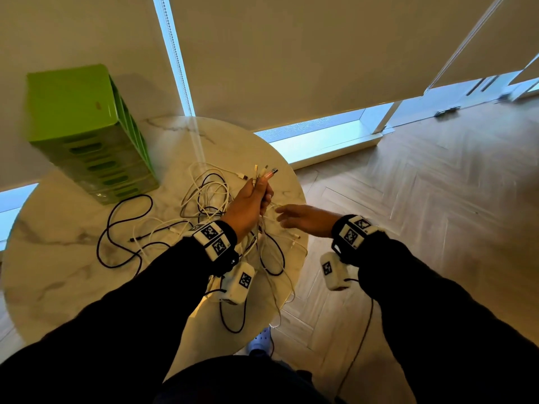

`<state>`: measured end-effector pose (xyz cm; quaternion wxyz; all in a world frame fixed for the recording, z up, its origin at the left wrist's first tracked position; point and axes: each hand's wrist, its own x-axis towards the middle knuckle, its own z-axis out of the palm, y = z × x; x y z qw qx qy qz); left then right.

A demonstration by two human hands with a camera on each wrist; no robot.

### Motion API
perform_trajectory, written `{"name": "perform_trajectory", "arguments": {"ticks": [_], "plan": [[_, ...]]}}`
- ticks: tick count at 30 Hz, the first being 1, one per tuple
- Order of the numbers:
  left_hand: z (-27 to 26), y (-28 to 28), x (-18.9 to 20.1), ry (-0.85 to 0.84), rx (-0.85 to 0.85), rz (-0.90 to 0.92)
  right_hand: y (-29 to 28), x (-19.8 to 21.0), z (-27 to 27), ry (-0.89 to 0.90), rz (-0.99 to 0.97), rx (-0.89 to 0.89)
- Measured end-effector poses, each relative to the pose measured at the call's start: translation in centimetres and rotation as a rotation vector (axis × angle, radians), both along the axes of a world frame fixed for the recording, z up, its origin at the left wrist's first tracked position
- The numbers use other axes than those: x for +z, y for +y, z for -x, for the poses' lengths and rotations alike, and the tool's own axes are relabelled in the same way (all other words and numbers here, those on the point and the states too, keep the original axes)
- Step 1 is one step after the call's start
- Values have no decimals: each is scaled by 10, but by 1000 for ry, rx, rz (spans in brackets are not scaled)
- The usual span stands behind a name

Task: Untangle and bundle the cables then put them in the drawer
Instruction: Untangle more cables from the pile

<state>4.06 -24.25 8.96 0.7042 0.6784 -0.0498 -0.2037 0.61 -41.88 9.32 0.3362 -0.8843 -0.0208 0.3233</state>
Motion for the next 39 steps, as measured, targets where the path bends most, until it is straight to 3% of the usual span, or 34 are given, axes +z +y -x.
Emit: {"name": "perform_trajectory", "arguments": {"ticks": [3,7,16,18,21,22,27,31,34,36,39], "plan": [[-3,0,-2,-13,3,-23,27,-3,-4,-61,-28,143],[-7,5,-1,-30,25,-8,37,-7,-7,-212,-99,86],[-15,15,6,-37,149,-15,15,8,-2,-427,-7,-67],[-16,17,6,-5,173,25,-2,4,-3,-358,102,-100],[-13,22,15,102,140,176,-23,-3,4,-11,380,-17],[-10,23,21,142,96,252,-25,-5,9,70,388,9],[4,20,33,250,-60,409,15,3,13,-94,-96,-14],[6,22,40,301,-38,446,60,9,7,47,-277,53],[-2,34,44,309,32,484,64,7,8,191,-365,-27],[-7,46,44,343,42,510,50,6,6,248,-255,-53],[-9,59,41,345,-20,512,17,7,-2,87,116,10]]}}
